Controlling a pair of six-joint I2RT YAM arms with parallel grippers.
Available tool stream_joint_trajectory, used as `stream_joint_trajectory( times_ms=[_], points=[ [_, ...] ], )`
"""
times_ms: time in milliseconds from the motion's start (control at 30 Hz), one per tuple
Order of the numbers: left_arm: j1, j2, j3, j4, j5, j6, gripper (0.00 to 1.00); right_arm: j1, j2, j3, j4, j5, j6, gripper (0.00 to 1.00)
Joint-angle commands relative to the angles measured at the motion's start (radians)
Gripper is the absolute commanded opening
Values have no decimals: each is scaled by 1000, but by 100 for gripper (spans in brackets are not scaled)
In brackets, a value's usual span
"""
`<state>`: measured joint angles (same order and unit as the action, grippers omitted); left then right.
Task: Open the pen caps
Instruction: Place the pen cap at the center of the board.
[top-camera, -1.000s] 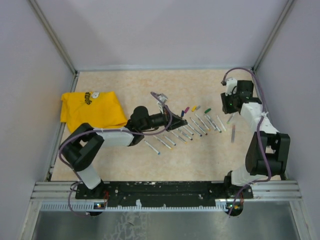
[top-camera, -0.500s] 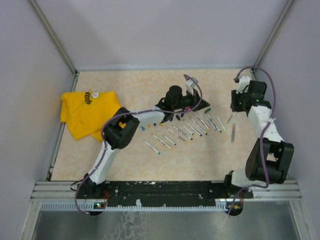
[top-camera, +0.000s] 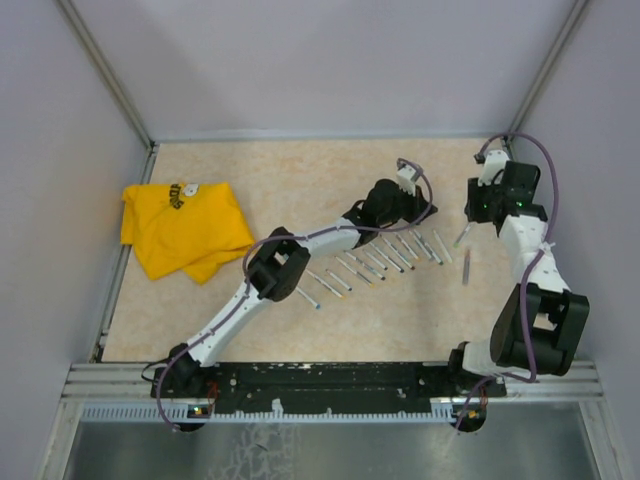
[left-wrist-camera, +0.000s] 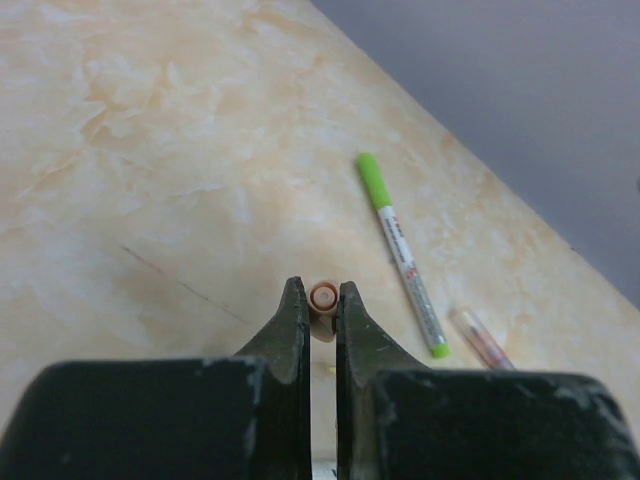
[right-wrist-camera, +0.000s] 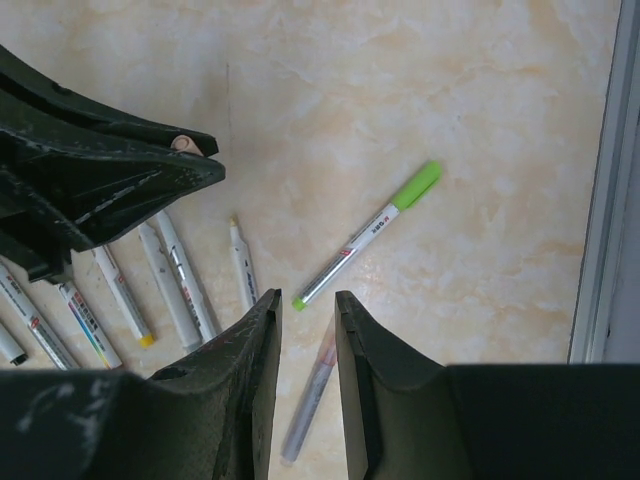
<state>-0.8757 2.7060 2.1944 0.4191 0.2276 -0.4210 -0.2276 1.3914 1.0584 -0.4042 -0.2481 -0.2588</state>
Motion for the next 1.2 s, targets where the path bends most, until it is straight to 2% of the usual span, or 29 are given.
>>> stream_joint_trajectory(
  times_ms=[0, 400, 733, 1167],
  points=[
    [-20, 58, 88, -27, -128, 68, 0, -12, -48, 2, 48, -14, 11, 28],
    [-42, 119, 175, -108, -206, 109, 9, -25, -64, 2, 47, -35, 20, 28],
    [-42, 124, 178, -121, -213, 68, 15, -36, -69, 2, 46, -49, 22, 28],
    [-42, 127, 175, -150, -229, 0, 18, -50, -77, 2, 43, -66, 25, 28]
  ],
)
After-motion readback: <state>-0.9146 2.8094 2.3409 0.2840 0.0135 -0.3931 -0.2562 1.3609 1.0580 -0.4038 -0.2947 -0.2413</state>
